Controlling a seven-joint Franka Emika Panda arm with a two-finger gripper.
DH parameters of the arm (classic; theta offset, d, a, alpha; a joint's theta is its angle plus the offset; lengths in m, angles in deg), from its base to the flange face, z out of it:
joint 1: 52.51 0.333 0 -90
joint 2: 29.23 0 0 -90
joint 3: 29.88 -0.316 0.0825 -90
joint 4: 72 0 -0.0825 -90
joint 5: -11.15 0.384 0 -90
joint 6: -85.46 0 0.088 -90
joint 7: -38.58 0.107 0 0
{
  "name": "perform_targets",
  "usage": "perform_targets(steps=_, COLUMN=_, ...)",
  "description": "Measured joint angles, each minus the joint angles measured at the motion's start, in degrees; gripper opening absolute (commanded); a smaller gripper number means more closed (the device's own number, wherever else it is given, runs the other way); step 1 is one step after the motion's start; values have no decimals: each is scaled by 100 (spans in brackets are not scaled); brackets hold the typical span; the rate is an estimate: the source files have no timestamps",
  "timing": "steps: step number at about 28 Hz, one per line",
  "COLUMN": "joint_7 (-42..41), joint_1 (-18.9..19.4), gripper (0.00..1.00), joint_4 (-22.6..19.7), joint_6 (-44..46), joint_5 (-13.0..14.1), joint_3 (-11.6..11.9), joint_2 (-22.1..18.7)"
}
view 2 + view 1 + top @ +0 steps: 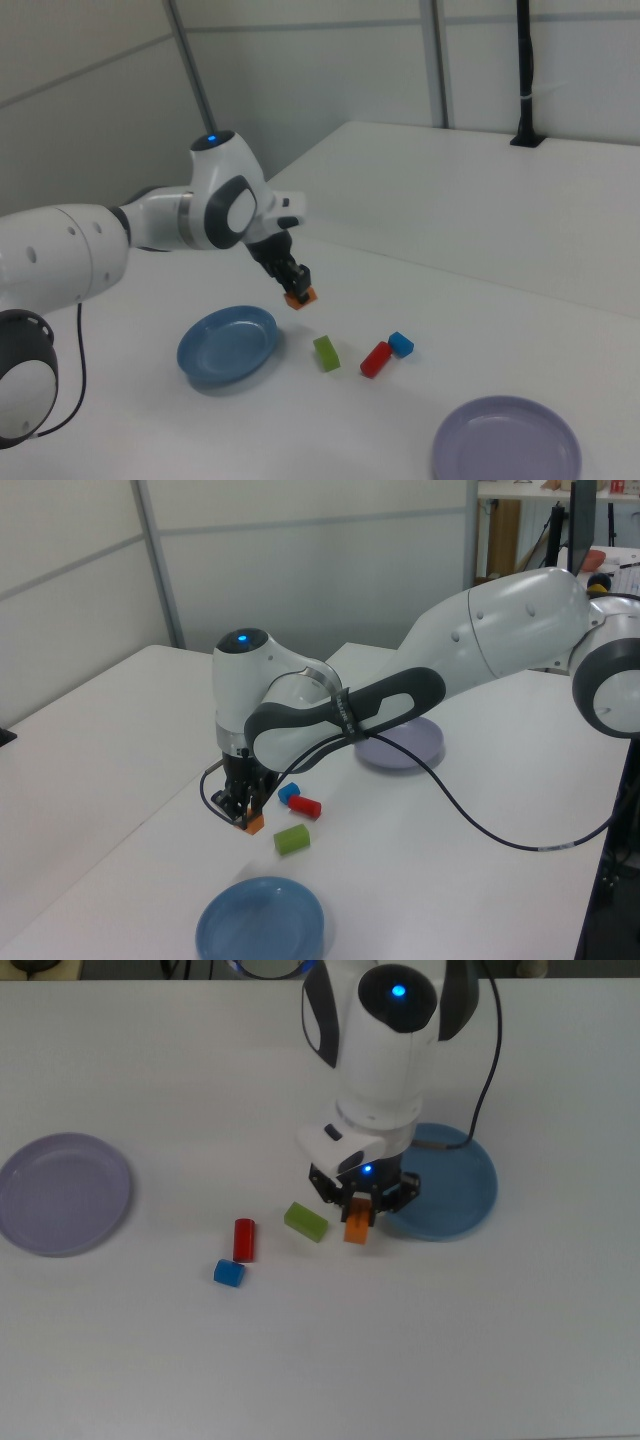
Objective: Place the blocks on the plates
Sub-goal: 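Carry the orange block to the light blue plate and release it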
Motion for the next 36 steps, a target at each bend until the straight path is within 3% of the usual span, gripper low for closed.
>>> perform_targets(steps=5, joint_7=-471, joint_1=93, gripper=0, joint_4=-88, joint_6=55, joint_5=5, joint_3=-213, joint_2=-23)
perform_targets(steps=14, joint_7=-907, joint_1=563, gripper=5, joint_4=-382, joint_6=56, joint_5=-3, joint_3=-229, joint_2=-1)
perform_targets(steps=15, joint_7=-920, joint_1=579, gripper=9, joint_4=-386, joint_6=56, joint_5=-4, joint_3=-229, joint_2=1)
perform_targets(steps=16, joint_7=-935, joint_1=589, gripper=26, joint_4=-389, joint_6=56, joint_5=-4, joint_3=-229, joint_2=1)
perform_targets(steps=17, joint_7=-953, joint_1=592, gripper=29, joint_4=-393, joint_6=56, joint_5=-4, joint_3=-229, joint_2=1)
perform_targets(steps=21, joint_7=-993, joint_1=590, gripper=43, joint_4=-421, joint_6=56, joint_5=-4, joint_3=-223, joint_2=13)
perform_targets(steps=25, joint_7=-1014, joint_1=599, gripper=44, joint_4=-464, joint_6=56, joint_5=-12, joint_3=-225, joint_2=61)
perform_targets(steps=26, joint_7=-1019, joint_1=601, gripper=58, joint_4=-468, joint_6=56, joint_5=-19, joint_3=-226, joint_2=77)
perform_targets(steps=28, joint_7=-1032, joint_1=606, gripper=96, joint_4=-474, joint_6=56, joint_5=-59, joint_3=-226, joint_2=119)
perform_targets(steps=29, joint_7=-1044, joint_1=611, gripper=100, joint_4=-477, joint_6=56, joint_5=-79, joint_3=-227, joint_2=136)
perform_targets(steps=36, joint_7=-1063, joint_1=632, gripper=100, joint_4=-473, joint_6=56, joint_5=-253, joint_3=-217, joint_2=203)
